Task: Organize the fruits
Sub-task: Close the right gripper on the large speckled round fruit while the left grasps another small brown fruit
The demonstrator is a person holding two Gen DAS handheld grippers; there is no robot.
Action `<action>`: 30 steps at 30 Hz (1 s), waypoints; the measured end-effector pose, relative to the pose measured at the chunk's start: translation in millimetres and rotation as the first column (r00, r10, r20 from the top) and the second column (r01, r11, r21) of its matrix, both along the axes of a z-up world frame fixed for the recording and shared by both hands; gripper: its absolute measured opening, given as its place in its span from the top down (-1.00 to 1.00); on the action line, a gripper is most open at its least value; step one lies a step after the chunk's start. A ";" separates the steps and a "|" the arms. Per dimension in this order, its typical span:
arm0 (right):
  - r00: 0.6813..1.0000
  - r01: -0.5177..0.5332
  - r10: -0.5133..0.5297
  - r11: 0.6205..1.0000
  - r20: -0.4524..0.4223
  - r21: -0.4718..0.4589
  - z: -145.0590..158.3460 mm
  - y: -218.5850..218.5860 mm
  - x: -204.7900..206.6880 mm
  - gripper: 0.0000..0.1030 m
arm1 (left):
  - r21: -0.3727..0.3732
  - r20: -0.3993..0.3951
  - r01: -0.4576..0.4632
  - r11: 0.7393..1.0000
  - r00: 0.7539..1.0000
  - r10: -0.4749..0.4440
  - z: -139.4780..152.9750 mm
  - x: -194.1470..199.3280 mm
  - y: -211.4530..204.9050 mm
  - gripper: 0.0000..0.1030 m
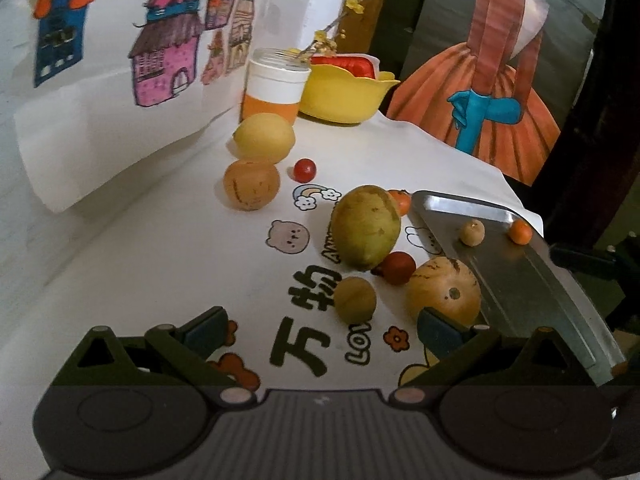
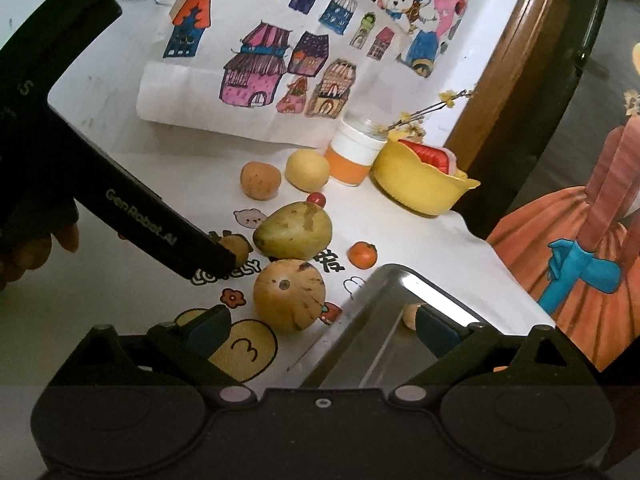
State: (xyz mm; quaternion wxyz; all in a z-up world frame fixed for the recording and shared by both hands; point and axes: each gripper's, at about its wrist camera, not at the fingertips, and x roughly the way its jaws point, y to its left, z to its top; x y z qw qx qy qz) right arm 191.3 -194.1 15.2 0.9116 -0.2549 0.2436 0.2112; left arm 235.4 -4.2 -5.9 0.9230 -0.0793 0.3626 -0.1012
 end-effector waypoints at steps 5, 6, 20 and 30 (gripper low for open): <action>1.000 -0.021 0.021 1.000 -0.016 -0.010 -4.6 3.9 7.9 -0.89 | 0.021 0.010 -0.003 1.000 1.000 0.003 -2.0 3.7 -3.5 -0.99; 1.000 -0.026 0.026 1.000 -0.017 -0.012 -5.3 5.0 8.8 -0.89 | 0.022 0.011 -0.003 1.000 1.000 0.003 -2.3 3.8 -3.6 -0.99; 0.999 -0.035 0.035 0.999 -0.037 -0.010 -12.0 11.4 18.7 -0.66 | 0.078 0.038 0.032 0.996 0.999 -0.035 -1.4 4.1 -6.7 -0.71; 0.998 -0.037 0.038 0.999 -0.047 0.005 -15.9 13.2 26.7 -0.44 | 0.083 0.046 0.069 0.994 0.996 -0.073 -2.5 9.5 -13.0 -0.26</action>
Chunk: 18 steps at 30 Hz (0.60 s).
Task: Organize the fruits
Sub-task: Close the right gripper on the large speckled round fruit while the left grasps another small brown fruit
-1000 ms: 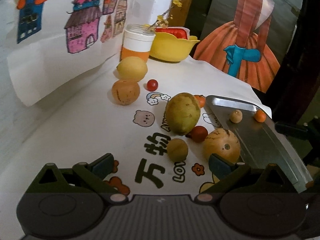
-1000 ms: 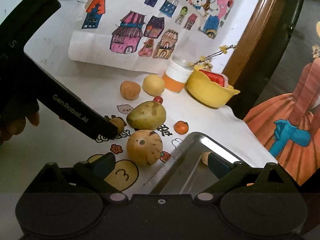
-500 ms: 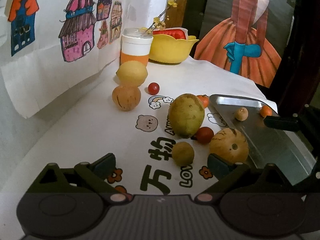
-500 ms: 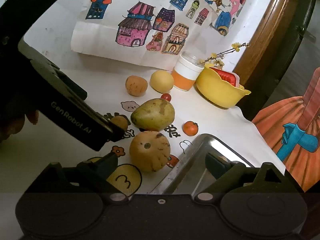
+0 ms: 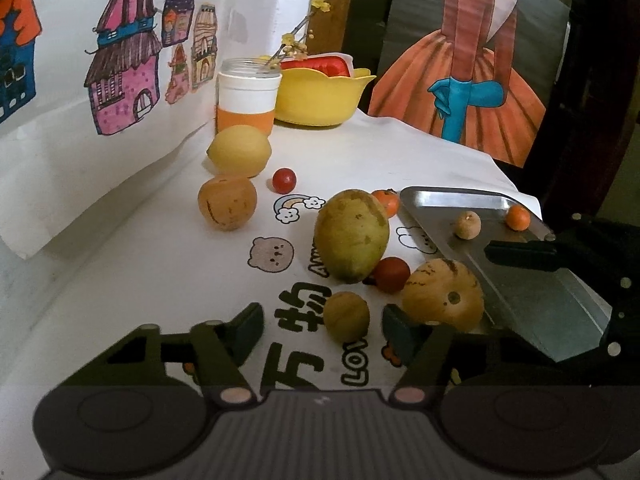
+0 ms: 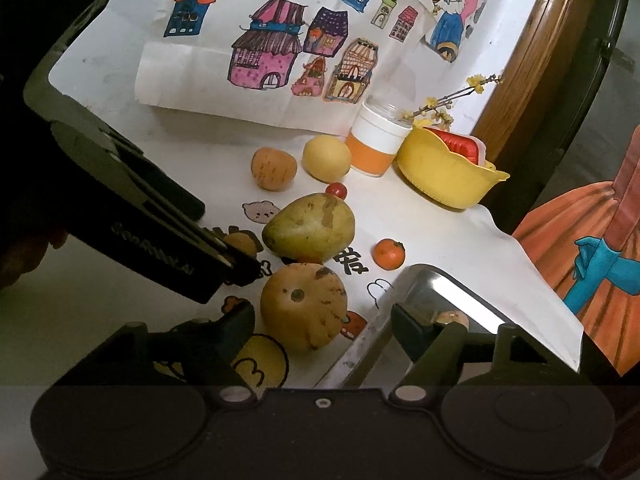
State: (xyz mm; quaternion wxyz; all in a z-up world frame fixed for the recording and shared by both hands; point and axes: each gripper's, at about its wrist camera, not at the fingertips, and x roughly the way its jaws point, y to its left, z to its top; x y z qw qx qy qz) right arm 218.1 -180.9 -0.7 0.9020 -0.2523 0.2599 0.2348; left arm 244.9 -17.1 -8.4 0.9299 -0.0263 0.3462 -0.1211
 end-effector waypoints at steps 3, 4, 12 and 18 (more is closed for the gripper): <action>1.000 -0.001 0.001 1.000 -0.002 0.001 -1.4 1.1 2.7 -0.38 | 0.009 0.004 0.009 1.000 1.000 -0.009 -0.1 0.3 -2.2 -0.13; 1.000 -0.002 0.002 1.000 -0.003 0.003 -1.8 1.3 3.0 -0.37 | 0.010 0.005 0.012 1.000 1.000 -0.012 -0.2 0.5 -2.8 -0.07; 1.000 -0.006 0.006 1.000 -0.014 0.008 -6.6 3.6 5.3 -0.30 | 0.056 0.036 0.036 0.998 0.999 -0.038 -2.7 -2.8 -12.5 0.28; 1.000 -0.010 0.010 1.000 -0.015 0.011 -7.3 5.1 5.6 -0.12 | 0.048 0.033 0.039 0.998 0.999 -0.041 -1.8 -4.8 -13.0 0.45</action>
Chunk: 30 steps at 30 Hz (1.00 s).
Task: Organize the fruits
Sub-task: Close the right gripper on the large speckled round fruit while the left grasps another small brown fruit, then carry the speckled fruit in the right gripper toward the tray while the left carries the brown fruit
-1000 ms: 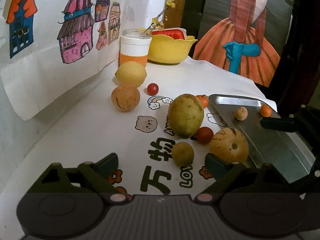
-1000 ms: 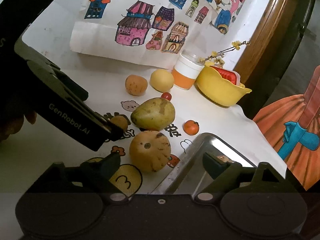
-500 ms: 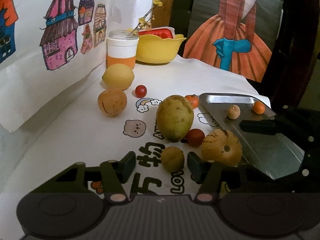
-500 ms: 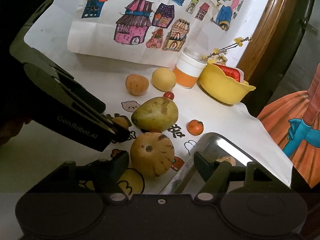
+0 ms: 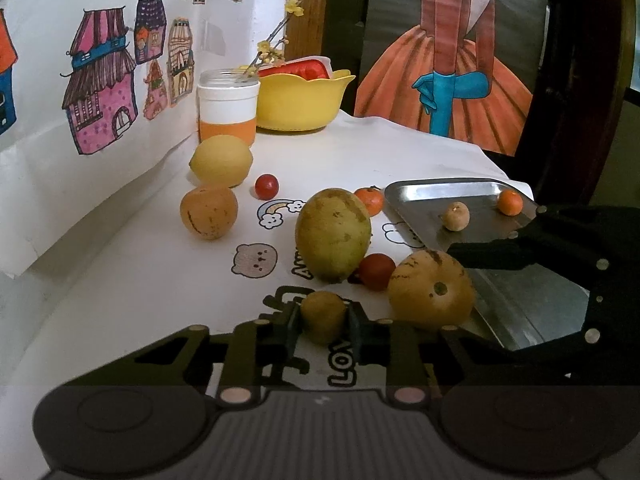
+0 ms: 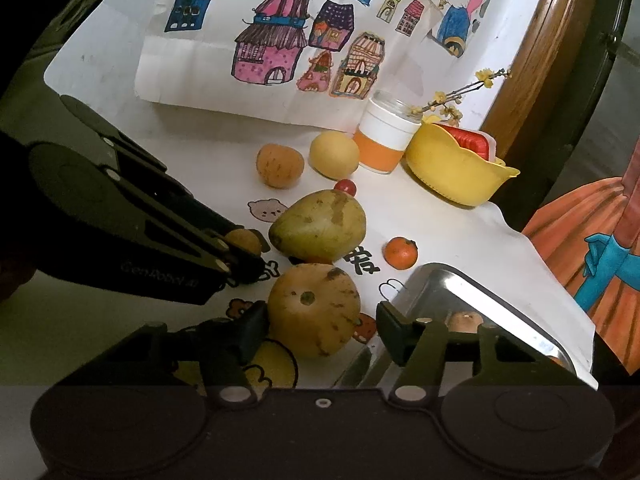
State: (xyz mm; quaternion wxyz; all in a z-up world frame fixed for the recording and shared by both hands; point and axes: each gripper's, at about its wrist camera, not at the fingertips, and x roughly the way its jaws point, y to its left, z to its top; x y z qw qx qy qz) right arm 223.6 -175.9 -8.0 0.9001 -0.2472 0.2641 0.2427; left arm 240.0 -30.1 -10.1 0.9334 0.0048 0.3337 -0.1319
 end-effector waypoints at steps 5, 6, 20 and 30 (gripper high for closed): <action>1.000 -0.002 0.002 1.000 0.002 -0.003 -0.6 2.1 -2.1 0.01 | -0.005 -0.004 -0.009 1.000 1.000 0.009 0.5 -3.8 2.2 0.46; 1.000 0.001 -0.001 1.000 0.006 -0.004 -0.5 2.3 -3.4 0.01 | -0.005 -0.005 -0.010 1.000 1.000 0.010 0.6 -5.0 2.6 0.46; 1.000 0.012 -0.011 0.999 -0.010 0.051 8.0 -2.9 -28.2 0.01 | -0.002 -0.008 -0.021 1.000 1.000 0.021 7.1 -26.9 4.3 0.46; 1.000 0.020 -0.020 0.994 -0.002 0.105 26.4 -8.9 -66.4 0.01 | -0.010 0.004 -0.022 1.000 1.000 0.022 17.5 -55.6 4.2 0.46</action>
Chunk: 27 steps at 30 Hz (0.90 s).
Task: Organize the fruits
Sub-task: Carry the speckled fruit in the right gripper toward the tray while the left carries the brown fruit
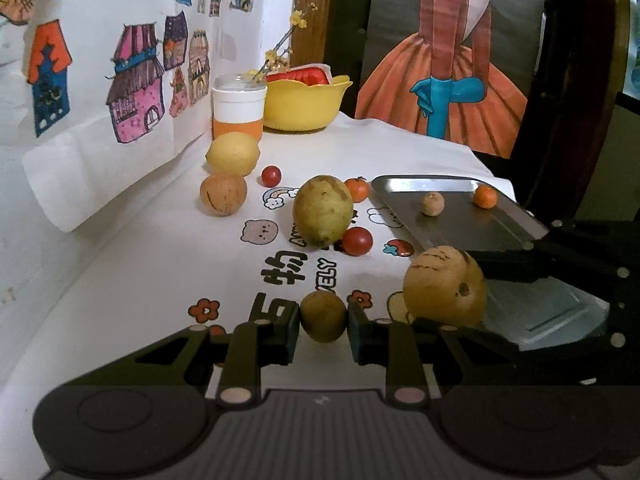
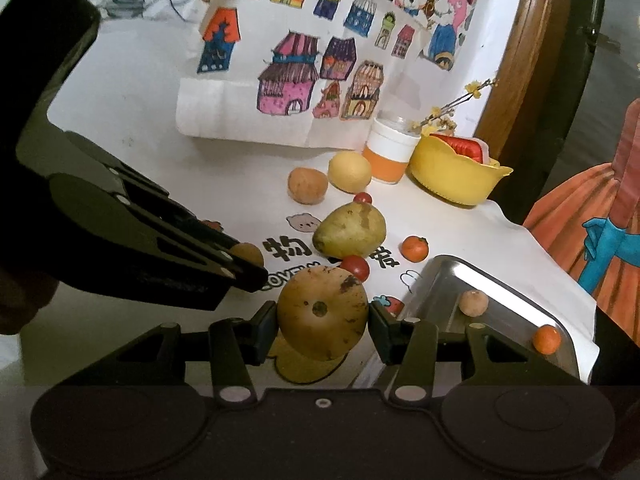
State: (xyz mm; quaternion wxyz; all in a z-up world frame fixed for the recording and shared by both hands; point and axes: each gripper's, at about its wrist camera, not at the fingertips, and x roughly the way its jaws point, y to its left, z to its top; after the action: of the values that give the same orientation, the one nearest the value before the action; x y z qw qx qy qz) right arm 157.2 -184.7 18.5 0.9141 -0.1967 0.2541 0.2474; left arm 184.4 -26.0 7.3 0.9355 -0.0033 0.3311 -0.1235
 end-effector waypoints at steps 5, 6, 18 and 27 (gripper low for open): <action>1.000 0.026 -0.026 0.999 0.010 0.021 10.9 -9.9 -23.1 0.01 | -0.004 0.020 0.007 1.000 1.000 -0.007 8.8 -19.5 -2.8 0.46; 0.999 0.032 -0.032 0.999 0.009 0.027 12.4 -12.6 -27.1 0.01 | -0.005 0.022 0.010 1.000 1.000 -0.009 9.7 -23.0 -4.1 0.46; 0.990 0.140 -0.141 0.989 0.012 0.056 28.4 -54.0 -86.2 0.01 | -0.035 0.049 0.080 0.996 0.996 -0.078 24.6 -70.7 -32.8 0.46; 0.969 0.244 -0.246 0.967 0.025 0.072 34.4 -92.5 -115.5 0.01 | -0.046 0.059 0.142 0.989 0.989 -0.139 30.6 -84.8 -64.7 0.46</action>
State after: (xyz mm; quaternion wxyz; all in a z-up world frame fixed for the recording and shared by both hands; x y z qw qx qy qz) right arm 41.7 -277.2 52.9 0.9480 -0.1365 0.2521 0.1379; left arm 99.6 -90.6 38.0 0.9330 0.0001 0.3009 -0.1973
